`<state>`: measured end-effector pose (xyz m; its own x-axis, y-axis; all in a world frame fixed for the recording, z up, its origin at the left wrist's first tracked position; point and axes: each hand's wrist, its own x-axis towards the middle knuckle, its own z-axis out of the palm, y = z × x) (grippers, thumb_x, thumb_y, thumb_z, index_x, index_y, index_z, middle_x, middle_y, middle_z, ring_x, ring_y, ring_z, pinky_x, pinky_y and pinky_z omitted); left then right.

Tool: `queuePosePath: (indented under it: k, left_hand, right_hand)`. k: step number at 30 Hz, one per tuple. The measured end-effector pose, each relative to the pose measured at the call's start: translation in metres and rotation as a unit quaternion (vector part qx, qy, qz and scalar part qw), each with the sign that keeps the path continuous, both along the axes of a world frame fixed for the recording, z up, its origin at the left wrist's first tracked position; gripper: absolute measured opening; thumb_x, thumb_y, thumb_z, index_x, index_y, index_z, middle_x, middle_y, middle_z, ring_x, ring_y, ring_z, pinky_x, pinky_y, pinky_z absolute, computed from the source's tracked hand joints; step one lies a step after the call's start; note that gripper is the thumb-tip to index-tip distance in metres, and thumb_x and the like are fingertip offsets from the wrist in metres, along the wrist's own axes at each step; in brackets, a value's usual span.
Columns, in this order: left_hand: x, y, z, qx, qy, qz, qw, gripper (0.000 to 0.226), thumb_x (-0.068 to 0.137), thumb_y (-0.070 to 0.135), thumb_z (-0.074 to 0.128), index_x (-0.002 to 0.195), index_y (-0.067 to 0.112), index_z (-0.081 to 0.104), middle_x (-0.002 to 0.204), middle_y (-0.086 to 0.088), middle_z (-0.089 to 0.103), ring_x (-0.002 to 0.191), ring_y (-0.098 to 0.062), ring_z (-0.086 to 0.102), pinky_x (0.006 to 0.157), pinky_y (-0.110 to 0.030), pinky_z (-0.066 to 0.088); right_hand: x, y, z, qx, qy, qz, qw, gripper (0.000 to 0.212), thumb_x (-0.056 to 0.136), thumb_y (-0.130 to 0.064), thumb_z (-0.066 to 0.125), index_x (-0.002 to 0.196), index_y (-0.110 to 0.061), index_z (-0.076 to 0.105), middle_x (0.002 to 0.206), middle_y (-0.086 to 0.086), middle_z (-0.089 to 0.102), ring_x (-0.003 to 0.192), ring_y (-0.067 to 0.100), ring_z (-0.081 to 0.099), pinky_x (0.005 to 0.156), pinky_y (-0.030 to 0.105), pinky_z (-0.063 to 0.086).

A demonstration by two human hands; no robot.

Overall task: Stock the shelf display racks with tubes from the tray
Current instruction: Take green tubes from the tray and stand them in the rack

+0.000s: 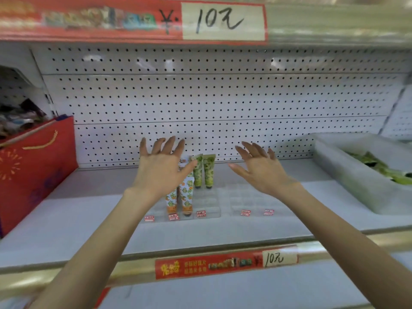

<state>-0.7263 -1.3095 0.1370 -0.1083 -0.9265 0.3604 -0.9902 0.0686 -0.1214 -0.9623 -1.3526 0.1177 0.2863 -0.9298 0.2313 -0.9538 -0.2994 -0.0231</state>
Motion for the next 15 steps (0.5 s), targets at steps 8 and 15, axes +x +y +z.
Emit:
queuePosePath:
  k: [8, 15]
  left_hand:
    - [-0.039, 0.024, -0.011, -0.018, 0.015, -0.042, 0.999, 0.085, 0.078, 0.07, -0.001, 0.147, 0.024, 0.021, 0.154, -0.001, 0.022, 0.141, -0.02, 0.017, 0.112, -0.051, 0.002]
    - [-0.081, 0.03, -0.01, -0.02, 0.002, -0.055, 0.998, 0.098, 0.065, 0.068, -0.011, 0.147, 0.025, 0.021, 0.154, -0.001, 0.022, 0.141, -0.02, 0.019, 0.112, -0.051, 0.003]
  right_hand:
    - [-0.043, 0.051, -0.003, -0.031, 0.008, -0.057, 0.998, 0.069, 0.092, -0.062, 0.024, 0.149, -0.024, 0.013, 0.158, -0.003, 0.009, 0.145, 0.019, 0.008, 0.116, 0.048, 0.009]
    - [-0.09, 0.063, -0.001, -0.034, -0.018, -0.089, 0.995, 0.069, 0.092, -0.061, 0.025, 0.15, -0.025, 0.012, 0.158, -0.003, 0.008, 0.145, 0.018, 0.006, 0.117, 0.045, 0.006]
